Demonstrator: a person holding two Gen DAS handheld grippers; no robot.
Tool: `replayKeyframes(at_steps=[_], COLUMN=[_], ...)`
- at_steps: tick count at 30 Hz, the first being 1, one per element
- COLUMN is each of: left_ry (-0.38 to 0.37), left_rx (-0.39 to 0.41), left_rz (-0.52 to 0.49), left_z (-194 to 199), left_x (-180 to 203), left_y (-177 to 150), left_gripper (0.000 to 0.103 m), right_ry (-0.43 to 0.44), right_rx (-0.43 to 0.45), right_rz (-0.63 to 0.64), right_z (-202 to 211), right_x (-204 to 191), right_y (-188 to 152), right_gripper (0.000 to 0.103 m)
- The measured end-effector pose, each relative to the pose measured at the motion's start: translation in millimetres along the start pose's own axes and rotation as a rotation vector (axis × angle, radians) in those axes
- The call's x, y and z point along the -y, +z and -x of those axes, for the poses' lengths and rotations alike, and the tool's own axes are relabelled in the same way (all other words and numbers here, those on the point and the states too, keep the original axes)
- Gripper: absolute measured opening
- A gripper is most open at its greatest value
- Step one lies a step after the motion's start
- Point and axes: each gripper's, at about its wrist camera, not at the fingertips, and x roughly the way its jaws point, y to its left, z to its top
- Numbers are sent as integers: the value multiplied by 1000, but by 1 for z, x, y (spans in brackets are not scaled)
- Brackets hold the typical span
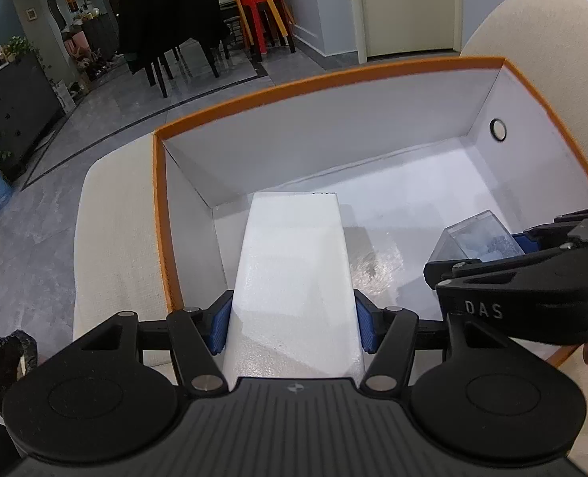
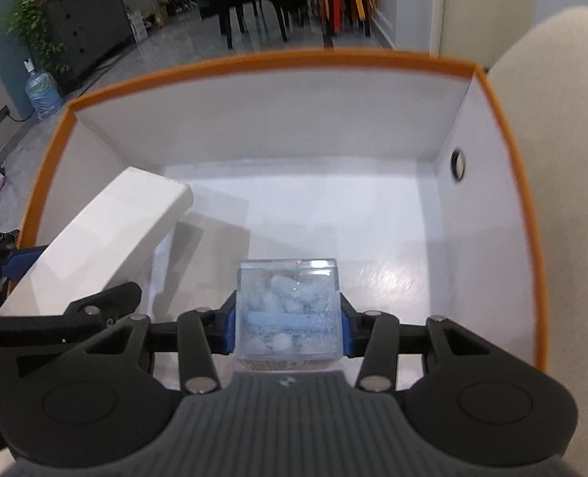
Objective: Organize rigid objects
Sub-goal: 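Carry the white box and clear cube into the orange shoebox with both tools, then open both tools to release the white box and cube, then withdraw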
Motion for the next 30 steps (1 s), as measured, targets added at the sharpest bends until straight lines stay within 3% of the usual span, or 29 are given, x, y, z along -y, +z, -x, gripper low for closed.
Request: replayKeyframes(at_steps=[8,24,28,30], left_ry=[48,91,87,89], left_rx=[-5,-37,-28,-27], left_rz=[-34,-131,-142,-132], left_z=[-9,-20,-19,-17], left_x=[5,22,21,20], left_y=[-1,-7,-8,-7], left_gripper=[69,70,74,75], right_ry=[-7,-20,-23,-18], right_rx=[-99,-173,-154,-145], right_rz=[-56,-41,-52,-60], right_z=[-27,-37,-39,-38], right_x=[0,-8,-8,-6], right_y=[3,7,10,11], right_gripper=[46,47,58,58])
